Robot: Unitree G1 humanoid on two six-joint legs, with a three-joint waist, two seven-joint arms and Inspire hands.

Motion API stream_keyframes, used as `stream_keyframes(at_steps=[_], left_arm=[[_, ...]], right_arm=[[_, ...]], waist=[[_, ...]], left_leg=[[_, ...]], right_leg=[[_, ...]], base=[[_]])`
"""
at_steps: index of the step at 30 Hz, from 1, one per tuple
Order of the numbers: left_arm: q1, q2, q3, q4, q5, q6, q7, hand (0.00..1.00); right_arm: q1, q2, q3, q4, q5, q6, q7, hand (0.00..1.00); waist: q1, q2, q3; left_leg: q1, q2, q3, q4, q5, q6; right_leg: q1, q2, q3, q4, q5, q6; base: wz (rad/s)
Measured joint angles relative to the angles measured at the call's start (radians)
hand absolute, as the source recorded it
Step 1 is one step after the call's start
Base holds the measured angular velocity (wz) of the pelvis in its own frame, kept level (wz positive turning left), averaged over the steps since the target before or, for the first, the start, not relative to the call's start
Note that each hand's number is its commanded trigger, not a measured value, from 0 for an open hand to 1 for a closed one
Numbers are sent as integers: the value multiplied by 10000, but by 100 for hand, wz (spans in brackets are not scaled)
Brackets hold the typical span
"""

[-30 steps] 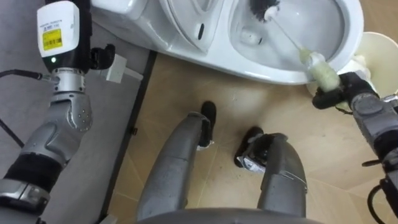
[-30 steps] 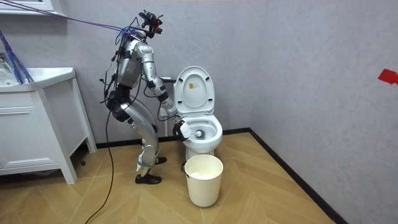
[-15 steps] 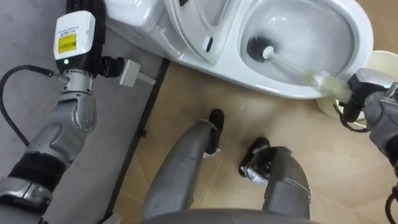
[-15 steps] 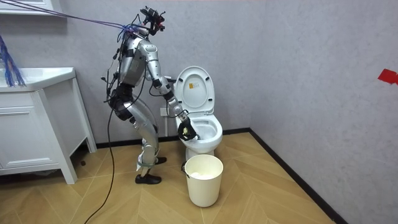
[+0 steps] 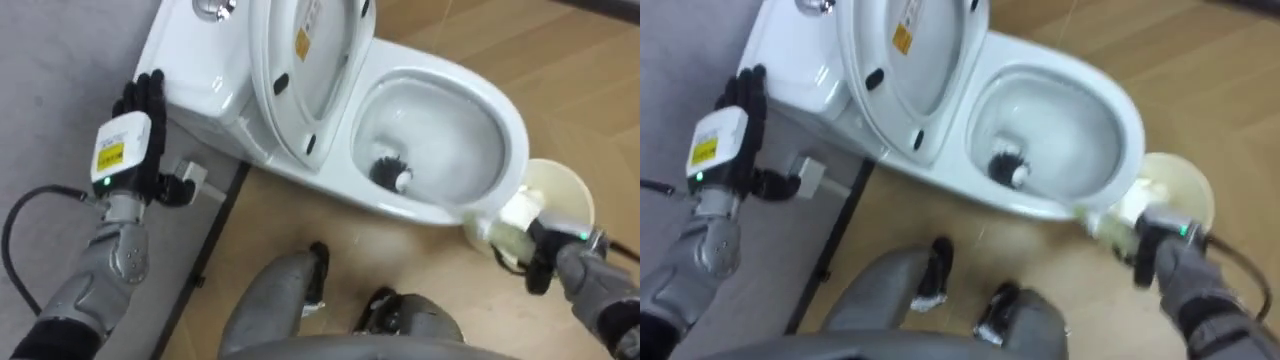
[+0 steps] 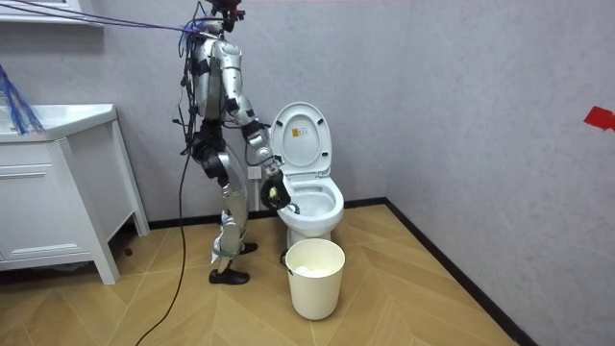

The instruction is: Brush toilet

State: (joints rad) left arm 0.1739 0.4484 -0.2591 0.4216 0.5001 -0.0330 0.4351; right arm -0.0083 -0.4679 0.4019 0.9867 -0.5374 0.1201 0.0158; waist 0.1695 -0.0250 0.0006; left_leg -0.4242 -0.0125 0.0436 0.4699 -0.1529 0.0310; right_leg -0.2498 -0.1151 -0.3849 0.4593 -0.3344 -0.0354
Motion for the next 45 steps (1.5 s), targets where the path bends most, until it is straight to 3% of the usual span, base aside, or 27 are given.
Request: stream_keyframes(at_steps=[4, 6, 8, 12, 14, 19, 21, 24, 28, 30, 37, 39, 45], left_arm=[[1111, -490, 480, 236, -522, 80, -586, 0], [1805, -663, 617, 505, -778, 131, -933, 0], [1975, -911, 624, 1050, -1177, 99, -965, 0], [2332, -1639, 1381, 1673, -1890, 102, -1038, 0], [2450, -1747, 1523, 1835, -2315, 46, -1028, 0], [2312, -2104, 1943, 3380, -2742, -14, -986, 0], [2254, -2480, 2665, 3735, -3002, -15, -1006, 0], [2251, -2778, 3383, 3965, -3350, -43, -1103, 0], [2165, -2802, 3741, 4288, -3938, -107, -1168, 0], [1962, -2853, 3758, 4550, -4518, -132, -1190, 0], [1327, -2899, 3867, 4834, -4517, -292, -1314, 0], [1097, -2963, 3943, 4901, -4617, -463, -1448, 0], [880, -3268, 3746, 5155, -4644, -415, -1905, 0]], right_arm=[[1023, 427, -802, -160, 52, 2, 119, 100], [1484, 908, -1313, -249, 140, -76, 193, 100], [1718, 1158, -1544, -250, 184, -203, 204, 100], [2190, 1541, -1700, -449, 231, -381, 308, 100], [2362, 1685, -1926, -452, 225, -444, 306, 100], [2448, 1958, -2422, -153, 645, -557, 187, 100], [2455, 2061, -2823, -150, 957, -638, 0, 100], [2473, 2166, -3328, -188, 1181, -764, -332, 100], [2454, 2345, -3909, -415, 1447, -850, -769, 100], [2448, 2474, -4357, -682, 1881, -1135, -1269, 100], [2452, 2849, -5060, -1019, 2720, -1977, -2489, 100], [2486, 2898, -5122, -1022, 2862, -2072, -2734, 100], [2679, 3008, -5119, -1032, 4318, -2165, -3259, 100]], waist=[[-211, -120, -6], [-450, -203, 40], [-526, -233, 48], [-594, -287, 91], [-586, -276, 124], [-676, -163, 78], [-679, -160, 55], [-675, -139, 54], [-805, -184, 56], [-882, -151, 55], [-1163, -115, 59], [-1343, -5, 5], [-1707, 246, -12]], left_leg=[[1115, -26, -18, -618, -26, -36], [1621, -13, 23, -890, -44, -52], [1854, -9, 28, -1055, -55, -71], [2604, -3, 11, -1377, -135, -158], [2916, -6, 20, -1464, -188, -189], [3519, -8, 151, -1657, -312, -273], [3697, 33, 404, -1709, -344, -293], [3879, 10, 482, -1814, -345, -293], [4120, 3, 649, -1963, -356, -296], [4240, 17, 776, -1991, -368, -296], [4510, 95, 1213, -2210, -386, -320], [4606, 111, 1343, -2363, -387, -322], [4911, 105, 1617, -2628, -387, -321]], right_leg=[[1102, 93, 35, -748, 164, 114], [1661, 189, 18, -1169, 267, 136], [1896, 237, 16, -1336, 298, 137], [2622, 320, 56, -1712, 343, 144], [2920, 356, 122, -1853, 344, 146], [3528, 459, 285, -2221, 384, 149], [3574, 467, 499, -2227, 384, 142], [3658, 452, 663, -2285, 385, 140], [3866, 458, 793, -2451, 394, 146], [3930, 494, 1074, -2525, 418, 155], [3899, 592, 1791, -2561, 458, 104], [3868, 606, 1946, -2578, 493, 116], [3872, 646, 2404, -2572, 548, 145]], base=[[-5], [-2], [0], [-4], [-12], [-13], [-27], [-19], [-10], [-18], [-22], [-21], [-24]])
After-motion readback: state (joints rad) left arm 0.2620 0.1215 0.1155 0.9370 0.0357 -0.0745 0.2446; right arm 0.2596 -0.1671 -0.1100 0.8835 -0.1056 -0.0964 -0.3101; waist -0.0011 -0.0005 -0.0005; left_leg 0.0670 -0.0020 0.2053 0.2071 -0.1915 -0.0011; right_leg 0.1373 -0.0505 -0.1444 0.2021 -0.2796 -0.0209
